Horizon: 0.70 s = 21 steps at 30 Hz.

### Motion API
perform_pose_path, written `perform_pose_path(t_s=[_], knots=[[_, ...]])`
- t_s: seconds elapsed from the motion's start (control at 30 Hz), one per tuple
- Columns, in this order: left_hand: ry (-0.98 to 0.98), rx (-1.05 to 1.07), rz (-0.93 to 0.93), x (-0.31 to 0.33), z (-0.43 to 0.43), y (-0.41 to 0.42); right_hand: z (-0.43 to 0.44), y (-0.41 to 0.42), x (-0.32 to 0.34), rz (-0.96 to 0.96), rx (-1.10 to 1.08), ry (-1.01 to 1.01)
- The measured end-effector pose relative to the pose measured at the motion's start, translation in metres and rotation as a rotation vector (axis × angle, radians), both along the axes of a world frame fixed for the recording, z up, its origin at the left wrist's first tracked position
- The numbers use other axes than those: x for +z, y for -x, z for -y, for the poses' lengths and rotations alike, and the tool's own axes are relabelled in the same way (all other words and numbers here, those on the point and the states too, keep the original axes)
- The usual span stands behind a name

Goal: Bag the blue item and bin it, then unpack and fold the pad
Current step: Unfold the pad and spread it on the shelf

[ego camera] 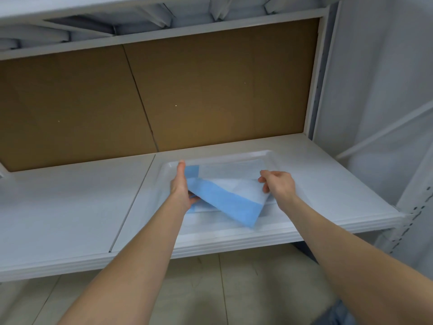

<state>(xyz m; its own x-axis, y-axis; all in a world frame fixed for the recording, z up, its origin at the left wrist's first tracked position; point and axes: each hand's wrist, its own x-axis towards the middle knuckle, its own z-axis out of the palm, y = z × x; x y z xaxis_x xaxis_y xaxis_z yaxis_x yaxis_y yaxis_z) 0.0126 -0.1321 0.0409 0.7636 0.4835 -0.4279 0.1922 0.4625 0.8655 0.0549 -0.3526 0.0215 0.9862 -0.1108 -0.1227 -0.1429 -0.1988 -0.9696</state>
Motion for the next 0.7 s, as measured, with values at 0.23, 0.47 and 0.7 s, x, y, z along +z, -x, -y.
perform_pose_path(t_s=[0.23, 0.47, 0.7], knots=[[-0.108, -0.005, -0.048, -0.001, -0.011, 0.013, 0.004, 0.001, -0.002, -0.093, 0.265, 0.296], [-0.330, -0.041, -0.245, 0.001, -0.014, 0.019, 0.010, -0.017, 0.002, -0.011, 0.021, 0.718], [-0.283, -0.010, -0.275, -0.006, -0.009, 0.015, 0.002, -0.038, -0.008, -0.198, 0.075, 0.529]])
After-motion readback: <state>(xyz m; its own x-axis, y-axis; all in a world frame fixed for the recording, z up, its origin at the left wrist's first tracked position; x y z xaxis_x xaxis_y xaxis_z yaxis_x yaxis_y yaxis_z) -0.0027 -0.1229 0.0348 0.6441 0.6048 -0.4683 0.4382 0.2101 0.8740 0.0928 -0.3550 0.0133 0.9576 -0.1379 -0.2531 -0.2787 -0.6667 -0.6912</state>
